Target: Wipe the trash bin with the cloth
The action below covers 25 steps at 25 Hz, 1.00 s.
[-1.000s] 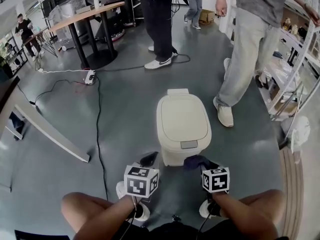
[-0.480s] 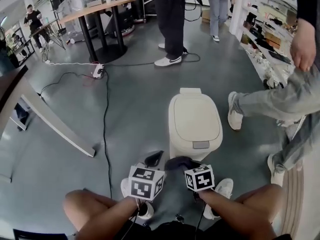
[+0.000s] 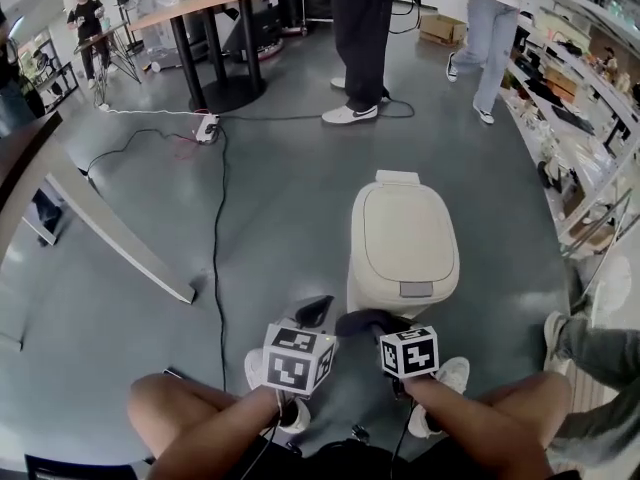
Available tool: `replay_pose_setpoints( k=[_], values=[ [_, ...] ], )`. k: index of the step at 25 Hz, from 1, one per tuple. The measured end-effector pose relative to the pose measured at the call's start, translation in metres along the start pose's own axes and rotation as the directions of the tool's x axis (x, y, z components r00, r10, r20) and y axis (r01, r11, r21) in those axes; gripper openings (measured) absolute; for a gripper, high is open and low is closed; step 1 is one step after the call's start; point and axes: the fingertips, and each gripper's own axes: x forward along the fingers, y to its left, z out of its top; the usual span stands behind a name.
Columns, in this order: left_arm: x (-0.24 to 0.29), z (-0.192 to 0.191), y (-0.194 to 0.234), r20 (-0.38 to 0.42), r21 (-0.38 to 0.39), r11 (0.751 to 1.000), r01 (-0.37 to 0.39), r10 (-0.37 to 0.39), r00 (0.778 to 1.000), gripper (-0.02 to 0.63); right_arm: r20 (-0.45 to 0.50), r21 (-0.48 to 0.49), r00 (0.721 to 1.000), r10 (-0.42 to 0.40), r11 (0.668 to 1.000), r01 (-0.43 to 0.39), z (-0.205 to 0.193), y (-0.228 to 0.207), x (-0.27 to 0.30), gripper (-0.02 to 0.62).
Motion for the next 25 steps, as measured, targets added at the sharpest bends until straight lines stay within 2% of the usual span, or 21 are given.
replay_pose_setpoints(
  k=[6, 13, 25],
  values=[
    [0.006, -0.007, -0.012, -0.025, 0.033, 0.999, 0.024, -0.023, 0.999, -0.002, -0.015, 0.038, 0.999, -0.041, 0.998, 0.042, -0.012, -0.028, -0.006, 0.098],
    [0.016, -0.016, -0.019, -0.059, 0.058, 0.998, 0.02, -0.016, 0.998, -0.003, -0.015, 0.072, 0.995, -0.099, 0.992, 0.1, -0.021, -0.064, -0.019, 0.098],
    [0.038, -0.034, -0.027, -0.13, 0.064, 0.998, 0.022, -0.014, 0.991, -0.003, -0.012, 0.118, 0.984, -0.177, 0.977, 0.178, -0.033, -0.11, -0.033, 0.098]
  ],
)
